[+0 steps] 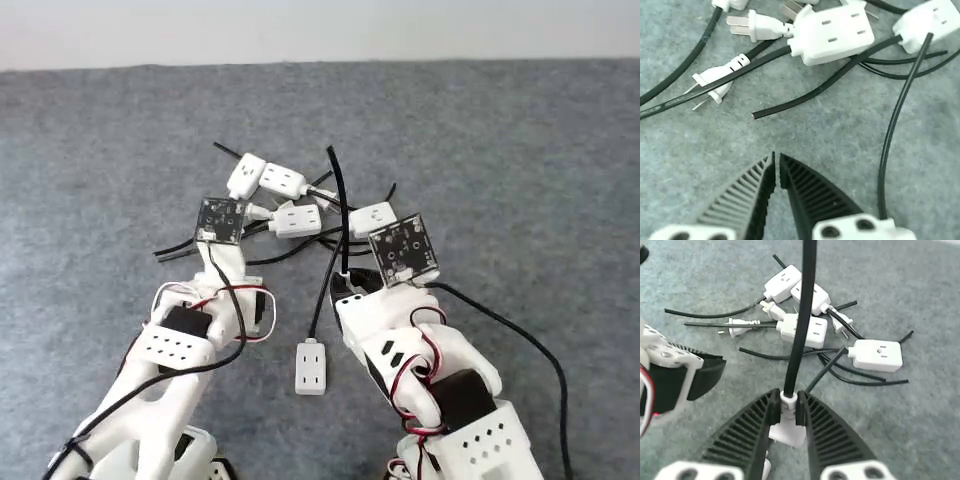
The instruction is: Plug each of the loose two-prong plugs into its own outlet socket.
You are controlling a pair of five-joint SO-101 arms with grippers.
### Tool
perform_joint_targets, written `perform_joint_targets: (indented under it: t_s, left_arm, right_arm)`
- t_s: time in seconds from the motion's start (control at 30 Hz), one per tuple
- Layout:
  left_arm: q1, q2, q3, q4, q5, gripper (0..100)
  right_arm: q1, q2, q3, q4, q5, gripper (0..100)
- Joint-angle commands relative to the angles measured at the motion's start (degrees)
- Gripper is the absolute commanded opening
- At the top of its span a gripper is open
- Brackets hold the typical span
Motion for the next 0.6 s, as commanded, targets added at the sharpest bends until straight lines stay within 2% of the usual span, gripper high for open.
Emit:
perform_joint_targets:
  t_s: [0.0,0.27,0.47,0.57]
  left_arm:
    - [-0.9,-1.2,-0.3,-1.3,0.6,1]
    - [-5.8,-3.2,2.2,-3.8,0.3,1]
    - [-5.7,-21.4,12.3,-5.7,0.4,1]
    - [-5.8,-29.9,15.6,-1.1,0.4,1]
  right_arm:
    - [1.1,-0.1,-0.7,-1.5,-3.9,0.9]
    - [0.0,-0.1,1.6,-3.7,-7.0,0.9]
    - [-0.1,-0.1,5.5,-8.1,-6.9,0.8]
    - [-0.3,-0.1,5.6,-7.3,-6.9,0.9]
